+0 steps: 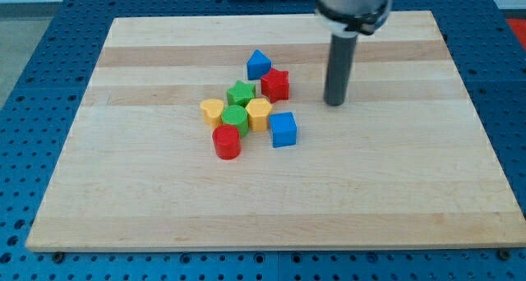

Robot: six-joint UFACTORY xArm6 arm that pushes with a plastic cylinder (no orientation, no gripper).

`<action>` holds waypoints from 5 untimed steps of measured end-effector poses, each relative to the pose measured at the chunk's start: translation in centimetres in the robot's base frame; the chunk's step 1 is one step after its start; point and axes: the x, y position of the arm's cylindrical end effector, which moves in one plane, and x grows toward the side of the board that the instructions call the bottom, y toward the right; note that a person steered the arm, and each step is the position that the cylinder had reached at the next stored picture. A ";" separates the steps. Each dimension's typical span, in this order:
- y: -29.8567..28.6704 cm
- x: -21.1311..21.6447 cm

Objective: Keep the yellow hexagon between the green star and green circle

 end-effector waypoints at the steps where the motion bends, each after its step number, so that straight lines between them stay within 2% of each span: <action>1: 0.1 -1.7; 2: -0.8 -1.1; 4: -2.3 4.2; 5: -6.8 4.9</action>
